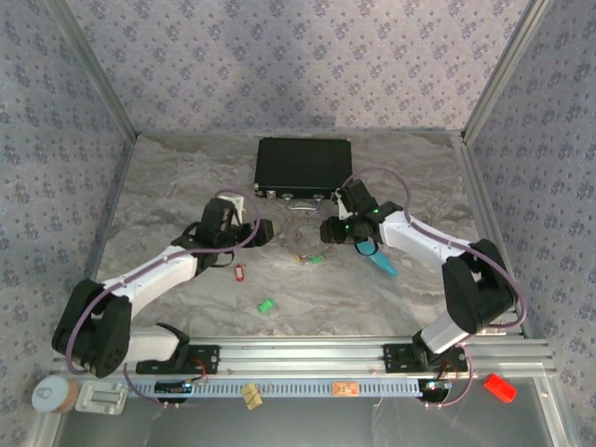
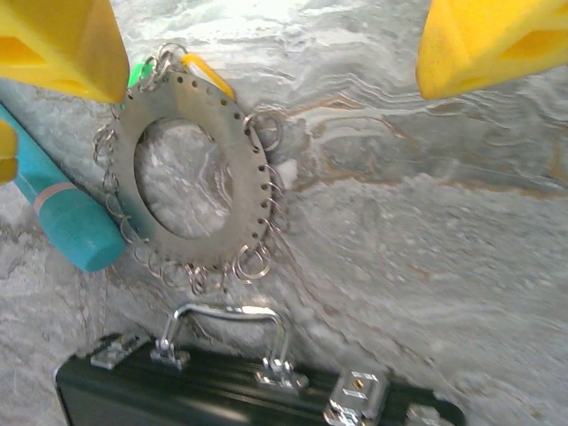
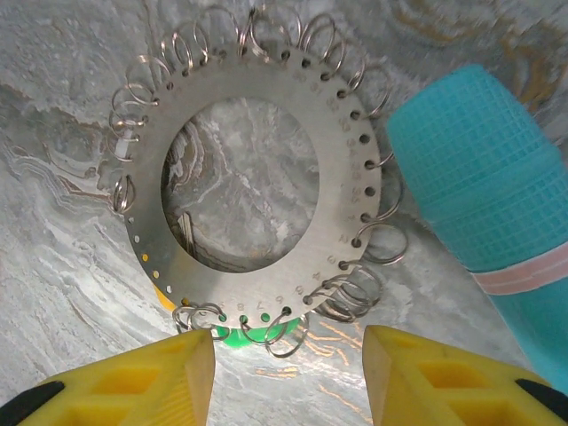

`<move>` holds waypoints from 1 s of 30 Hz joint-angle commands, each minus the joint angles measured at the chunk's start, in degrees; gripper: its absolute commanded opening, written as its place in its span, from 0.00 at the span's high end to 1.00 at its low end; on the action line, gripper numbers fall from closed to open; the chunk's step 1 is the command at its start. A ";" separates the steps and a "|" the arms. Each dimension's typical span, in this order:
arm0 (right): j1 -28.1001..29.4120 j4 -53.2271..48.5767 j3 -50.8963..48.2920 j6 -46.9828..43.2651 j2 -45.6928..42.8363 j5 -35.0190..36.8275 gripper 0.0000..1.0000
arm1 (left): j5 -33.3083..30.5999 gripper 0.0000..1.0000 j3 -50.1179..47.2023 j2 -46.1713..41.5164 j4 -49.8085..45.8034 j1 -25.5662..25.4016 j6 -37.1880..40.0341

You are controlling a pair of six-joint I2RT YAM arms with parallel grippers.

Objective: Put the keys on the keyring

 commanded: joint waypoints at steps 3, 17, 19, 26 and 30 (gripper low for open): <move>1.86 0.52 -0.01 3.22 2.24 -0.11 0.52 | -1.93 0.19 2.00 3.53 0.07 -2.66 -5.50; 3.43 1.92 4.37 6.86 4.09 1.56 0.54 | -2.82 0.32 8.42 10.93 -4.59 -4.02 -8.22; 3.57 1.90 4.61 7.08 4.15 2.35 0.54 | -2.63 0.33 11.12 13.30 -6.91 -3.88 -7.58; 3.38 1.06 3.50 6.65 2.18 4.56 0.55 | 1.27 0.48 17.87 21.96 -8.34 -2.95 -10.57; 2.76 0.88 1.59 6.57 0.13 5.12 0.55 | 1.55 0.53 19.23 24.91 -7.39 -2.80 -13.03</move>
